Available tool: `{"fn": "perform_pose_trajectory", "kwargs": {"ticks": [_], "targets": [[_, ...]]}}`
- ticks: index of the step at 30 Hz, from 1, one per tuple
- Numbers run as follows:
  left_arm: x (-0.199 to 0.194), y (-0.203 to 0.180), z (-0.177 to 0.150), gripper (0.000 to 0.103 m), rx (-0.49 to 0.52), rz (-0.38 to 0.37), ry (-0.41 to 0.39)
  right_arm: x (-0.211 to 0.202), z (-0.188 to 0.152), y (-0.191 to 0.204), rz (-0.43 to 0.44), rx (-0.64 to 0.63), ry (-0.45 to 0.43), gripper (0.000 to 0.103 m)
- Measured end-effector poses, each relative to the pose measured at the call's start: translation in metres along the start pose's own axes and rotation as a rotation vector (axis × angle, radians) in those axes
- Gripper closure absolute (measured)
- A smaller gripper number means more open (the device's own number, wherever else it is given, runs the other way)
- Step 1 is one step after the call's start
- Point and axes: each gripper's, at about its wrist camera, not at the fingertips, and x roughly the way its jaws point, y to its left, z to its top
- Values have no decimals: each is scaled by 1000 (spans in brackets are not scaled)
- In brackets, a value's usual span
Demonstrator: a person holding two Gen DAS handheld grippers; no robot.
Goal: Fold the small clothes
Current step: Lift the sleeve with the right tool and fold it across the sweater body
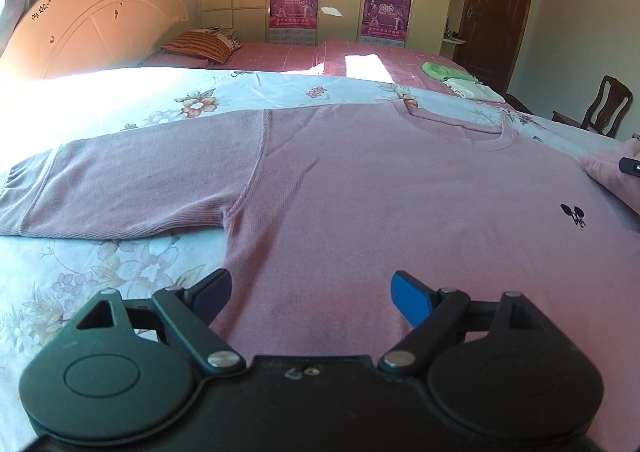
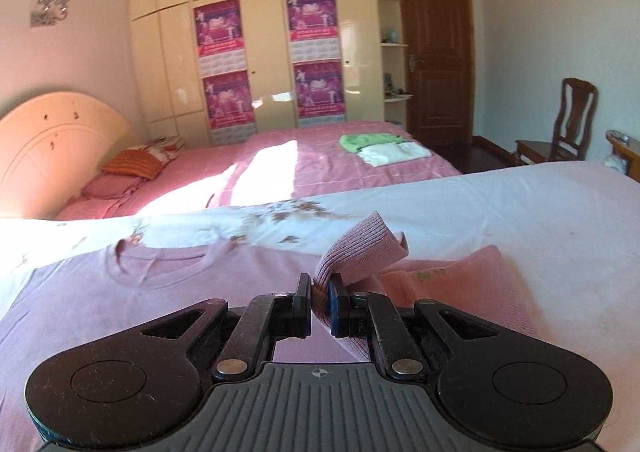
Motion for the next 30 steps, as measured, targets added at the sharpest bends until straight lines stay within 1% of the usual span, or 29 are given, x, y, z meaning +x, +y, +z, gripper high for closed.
{"fn": "perform_pose_trajectory", "kwargs": {"ticks": [4, 7, 11, 14, 16, 18, 19, 20, 23, 25, 26, 27, 29, 30], "targets": [[2, 16, -1, 17, -8, 5, 3, 27, -15, 51, 56, -108, 25, 95], [3, 25, -1, 17, -14, 6, 4, 44, -30, 84, 81, -188, 43, 95], [5, 35, -2, 17, -16, 3, 7, 62, -50, 120, 117, -254, 71, 95], [7, 36, -2, 17, -19, -15, 8, 72, -64, 135, 147, -285, 95, 95], [8, 35, 0, 17, -23, -33, 5, 82, -74, 143, 203, -315, 120, 95], [9, 29, 4, 17, -18, -56, -6, 76, -83, 147, 237, -362, 96, 95], [11, 25, 6, 17, -21, -75, -10, 76, -85, 147, 264, -366, 97, 95], [13, 21, 11, 17, -29, -105, -15, 70, -85, 139, 268, -349, 92, 95], [27, -2, 28, 19, -53, -238, -25, 60, -80, 114, 200, -269, 57, 95], [42, -23, 38, 25, -66, -343, -26, 54, -77, 94, 154, -206, 49, 95], [56, -36, 43, 34, -81, -411, -5, 45, -75, 81, 119, -178, 50, 95], [68, -49, 47, 44, -88, -453, 22, 41, -75, 71, 90, -159, 53, 95], [90, -74, 52, 48, -85, -491, 59, 33, -74, 54, 48, -130, 56, 95], [102, -87, 53, 49, -78, -488, 85, 26, -75, 44, 25, -116, 63, 95]]}}
